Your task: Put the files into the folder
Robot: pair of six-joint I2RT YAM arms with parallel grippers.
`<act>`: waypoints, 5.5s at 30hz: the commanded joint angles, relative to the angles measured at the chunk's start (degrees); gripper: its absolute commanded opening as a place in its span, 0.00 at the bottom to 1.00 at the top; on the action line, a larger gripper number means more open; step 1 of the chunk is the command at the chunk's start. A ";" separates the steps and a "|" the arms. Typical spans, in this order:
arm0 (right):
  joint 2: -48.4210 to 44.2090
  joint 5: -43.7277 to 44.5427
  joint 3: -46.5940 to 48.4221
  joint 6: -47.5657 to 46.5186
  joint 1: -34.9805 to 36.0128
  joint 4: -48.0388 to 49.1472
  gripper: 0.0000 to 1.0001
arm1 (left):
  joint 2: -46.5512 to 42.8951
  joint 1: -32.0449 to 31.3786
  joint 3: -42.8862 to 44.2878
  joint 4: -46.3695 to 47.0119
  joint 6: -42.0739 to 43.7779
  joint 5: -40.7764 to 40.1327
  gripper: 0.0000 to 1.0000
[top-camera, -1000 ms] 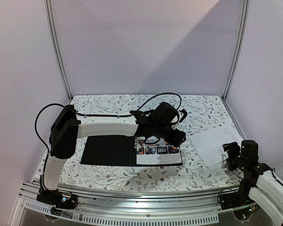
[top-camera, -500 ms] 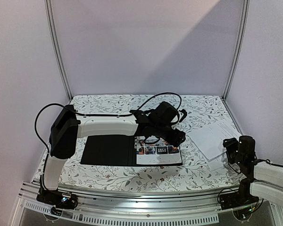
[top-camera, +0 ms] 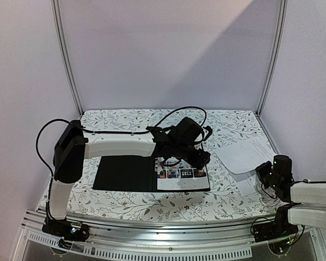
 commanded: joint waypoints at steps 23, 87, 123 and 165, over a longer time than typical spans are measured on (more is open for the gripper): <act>5.33 -10.58 23.01 -11.88 -2.05 -19.91 0.78 | -1.16 6.61 0.85 0.62 -5.27 8.02 0.75; 16.49 -36.39 10.85 -5.75 -11.44 -1.09 0.85 | 35.67 9.55 37.28 17.61 -19.53 18.63 0.85; 31.05 -36.06 13.66 -1.50 -9.86 15.14 0.86 | 43.18 4.71 38.34 19.31 -26.96 25.02 0.81; 13.74 -35.41 8.71 -11.25 -9.71 -9.34 0.86 | 47.19 2.25 36.49 49.75 -41.49 21.84 0.83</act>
